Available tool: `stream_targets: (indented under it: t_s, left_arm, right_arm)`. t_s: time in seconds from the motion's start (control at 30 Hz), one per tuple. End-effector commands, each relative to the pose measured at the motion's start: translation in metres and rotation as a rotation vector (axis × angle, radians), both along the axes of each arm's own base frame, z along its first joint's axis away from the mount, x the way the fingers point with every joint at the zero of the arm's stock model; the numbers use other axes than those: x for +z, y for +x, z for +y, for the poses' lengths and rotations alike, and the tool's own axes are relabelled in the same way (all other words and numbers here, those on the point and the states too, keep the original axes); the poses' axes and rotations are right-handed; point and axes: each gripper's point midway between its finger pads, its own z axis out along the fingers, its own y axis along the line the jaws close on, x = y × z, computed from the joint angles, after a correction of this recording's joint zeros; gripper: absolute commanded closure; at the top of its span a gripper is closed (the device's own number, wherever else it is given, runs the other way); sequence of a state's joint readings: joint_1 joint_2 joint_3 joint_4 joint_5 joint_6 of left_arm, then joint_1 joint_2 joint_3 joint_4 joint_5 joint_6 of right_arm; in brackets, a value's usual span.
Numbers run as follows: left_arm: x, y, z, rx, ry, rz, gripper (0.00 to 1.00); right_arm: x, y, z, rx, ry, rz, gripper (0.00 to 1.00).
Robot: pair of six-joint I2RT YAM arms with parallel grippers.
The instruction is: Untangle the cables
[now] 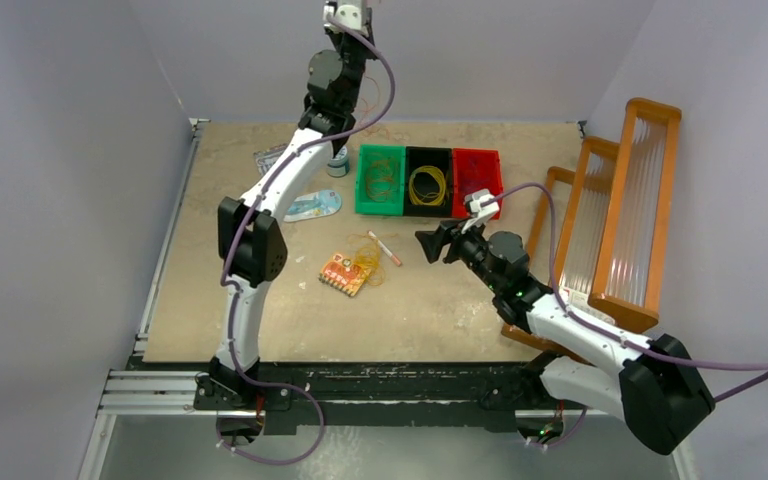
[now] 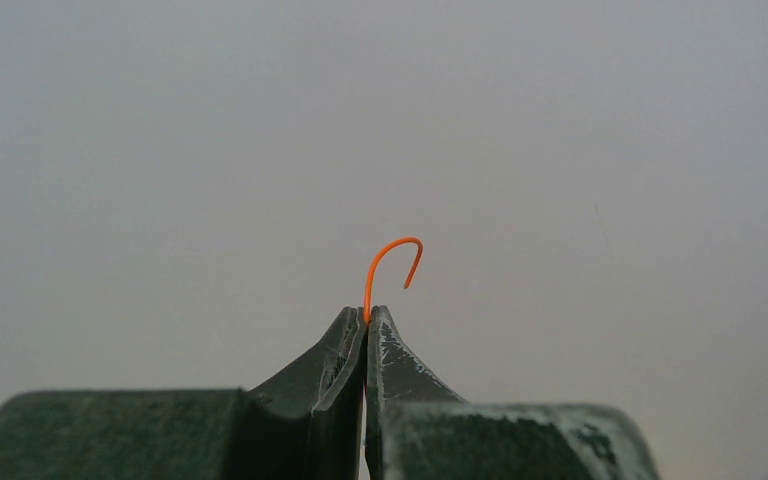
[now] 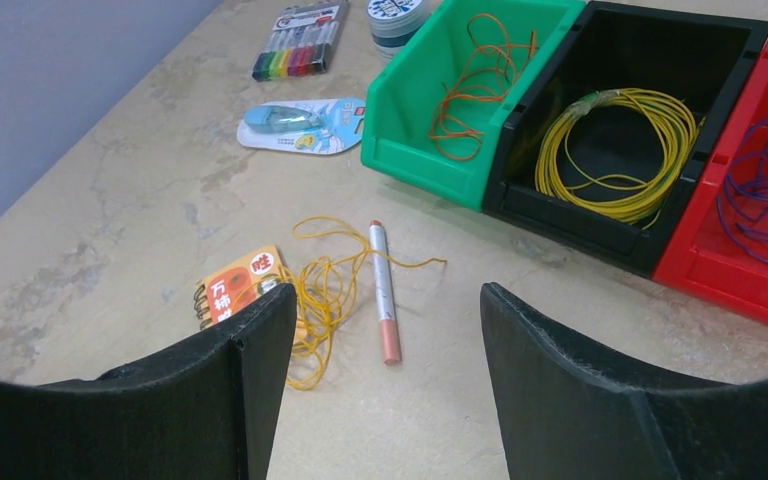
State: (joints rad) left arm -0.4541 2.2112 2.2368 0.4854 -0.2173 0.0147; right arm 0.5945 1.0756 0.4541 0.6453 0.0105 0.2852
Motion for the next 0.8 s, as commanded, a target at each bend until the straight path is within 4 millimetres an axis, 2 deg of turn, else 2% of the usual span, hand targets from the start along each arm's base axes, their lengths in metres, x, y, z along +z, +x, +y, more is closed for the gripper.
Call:
stream_targets:
  t_s: [0.0, 0.1, 0.27, 0.43, 0.6, 0.7, 0.77]
  left_arm:
    - [-0.008, 0.004, -0.006, -0.022, 0.012, -0.059, 1.00]
    - [-0.005, 0.003, -0.008, -0.039, -0.003, -0.062, 1.00]
    - [0.029, -0.013, -0.010, -0.096, -0.043, -0.094, 1.00]
    - [0.051, -0.030, -0.015, -0.137, -0.057, -0.094, 1.00]
    - [0.070, -0.044, -0.010, -0.128, -0.070, -0.108, 1.00]
    - [0.077, -0.054, -0.007, -0.117, -0.071, -0.102, 1.00]
    - [0.069, -0.059, -0.005, -0.101, -0.063, -0.078, 1.00]
  right_arm:
    - [0.030, 0.006, -0.003, -0.023, 0.022, -0.071, 0.30]
    - [0.031, 0.006, -0.002, -0.020, 0.021, -0.072, 0.30]
    - [0.030, 0.008, 0.000, -0.016, 0.026, -0.069, 0.30]
    - [0.028, 0.010, 0.003, -0.008, 0.029, -0.066, 0.30]
    - [0.027, 0.009, 0.004, -0.005, 0.032, -0.066, 0.30]
    - [0.026, 0.009, 0.004, -0.006, 0.031, -0.065, 0.30]
    - [0.025, 0.010, 0.004, -0.009, 0.031, -0.064, 0.30]
